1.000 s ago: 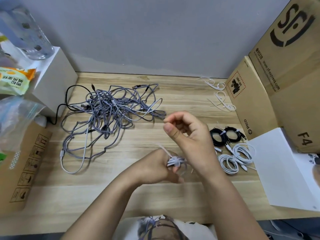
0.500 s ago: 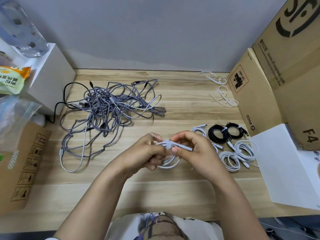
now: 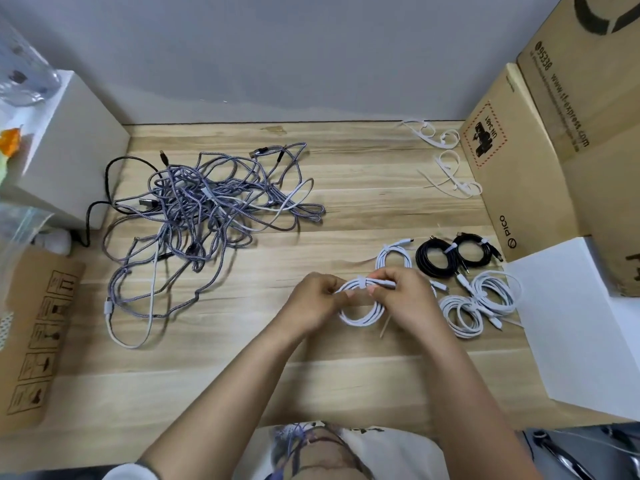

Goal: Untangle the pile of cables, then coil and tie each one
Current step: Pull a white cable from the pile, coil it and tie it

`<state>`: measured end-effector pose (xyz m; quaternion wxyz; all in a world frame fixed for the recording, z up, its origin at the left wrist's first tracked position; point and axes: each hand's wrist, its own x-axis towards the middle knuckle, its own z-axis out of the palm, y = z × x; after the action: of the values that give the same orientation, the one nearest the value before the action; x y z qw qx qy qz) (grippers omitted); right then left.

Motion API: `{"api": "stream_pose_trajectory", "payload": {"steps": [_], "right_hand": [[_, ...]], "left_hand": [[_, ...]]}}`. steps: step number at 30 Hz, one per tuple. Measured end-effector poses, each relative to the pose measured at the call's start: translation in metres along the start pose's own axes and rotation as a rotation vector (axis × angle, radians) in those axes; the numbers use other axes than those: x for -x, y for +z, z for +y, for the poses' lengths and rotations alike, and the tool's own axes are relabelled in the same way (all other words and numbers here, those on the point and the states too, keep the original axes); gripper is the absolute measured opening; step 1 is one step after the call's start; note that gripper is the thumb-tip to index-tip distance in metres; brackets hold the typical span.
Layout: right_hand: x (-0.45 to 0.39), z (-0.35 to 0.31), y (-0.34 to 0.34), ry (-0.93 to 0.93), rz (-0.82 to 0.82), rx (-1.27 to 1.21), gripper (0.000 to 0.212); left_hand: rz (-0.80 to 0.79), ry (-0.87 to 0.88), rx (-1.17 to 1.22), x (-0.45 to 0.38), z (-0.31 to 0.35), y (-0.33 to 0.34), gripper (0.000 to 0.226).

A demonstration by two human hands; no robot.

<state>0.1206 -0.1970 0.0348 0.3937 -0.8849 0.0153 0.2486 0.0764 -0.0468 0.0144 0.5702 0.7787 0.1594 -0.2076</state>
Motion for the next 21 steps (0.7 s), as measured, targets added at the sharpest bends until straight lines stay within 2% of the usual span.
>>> {"api": "stream_pose_trajectory", "payload": {"steps": [3,7,11,16,21], "right_hand": [[-0.018,0.016,0.003,0.081,0.051,0.166,0.013],[-0.029,0.027,0.000,0.186,0.084,0.325,0.019],[-0.033,0.027,0.000,0.194,0.109,0.373,0.017],[-0.033,0.026,0.000,0.178,0.134,0.485,0.013],[-0.033,0.021,-0.005,0.199,0.027,0.623,0.030]], "left_hand": [[-0.073,-0.160,0.241,-0.014,0.000,0.011,0.026],[-0.005,-0.295,0.416,-0.027,0.001,0.024,0.033],[0.015,-0.286,0.424,-0.035,-0.003,0.029,0.032],[-0.120,-0.183,0.305,-0.031,-0.004,0.029,0.026],[-0.155,-0.176,0.199,-0.025,-0.011,0.028,0.035]]}}
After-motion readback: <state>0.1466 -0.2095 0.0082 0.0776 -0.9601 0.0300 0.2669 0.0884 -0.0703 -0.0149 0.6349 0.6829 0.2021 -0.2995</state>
